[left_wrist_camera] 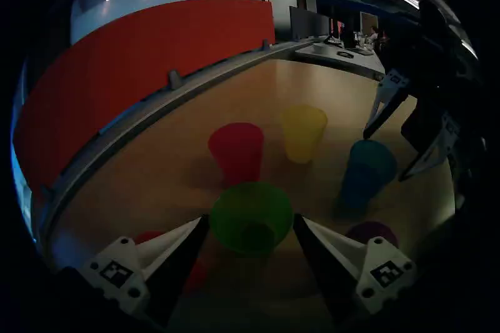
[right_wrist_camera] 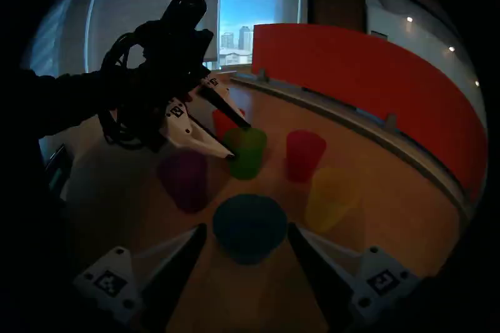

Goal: Pour water

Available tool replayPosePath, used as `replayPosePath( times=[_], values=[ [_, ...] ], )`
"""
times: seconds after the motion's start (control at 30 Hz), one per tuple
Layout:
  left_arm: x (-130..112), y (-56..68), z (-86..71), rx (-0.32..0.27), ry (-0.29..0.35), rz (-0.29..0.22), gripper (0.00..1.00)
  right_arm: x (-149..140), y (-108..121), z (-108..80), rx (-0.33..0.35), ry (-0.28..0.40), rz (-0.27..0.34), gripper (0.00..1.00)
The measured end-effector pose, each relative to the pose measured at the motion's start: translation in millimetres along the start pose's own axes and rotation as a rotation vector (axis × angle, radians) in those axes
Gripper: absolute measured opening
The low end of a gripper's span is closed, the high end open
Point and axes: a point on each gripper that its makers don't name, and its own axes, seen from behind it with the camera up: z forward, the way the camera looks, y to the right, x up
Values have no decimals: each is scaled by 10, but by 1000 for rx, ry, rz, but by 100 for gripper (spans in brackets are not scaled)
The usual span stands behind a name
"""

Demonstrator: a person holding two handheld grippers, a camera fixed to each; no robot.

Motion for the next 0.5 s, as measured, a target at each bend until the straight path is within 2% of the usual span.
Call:
replayPosePath(
  times=[0.5],
  values=[
    [-29, -9, 96, 16, -8, 13, 99, 14, -2, -9, 0, 1, -4, 100]
  ],
)
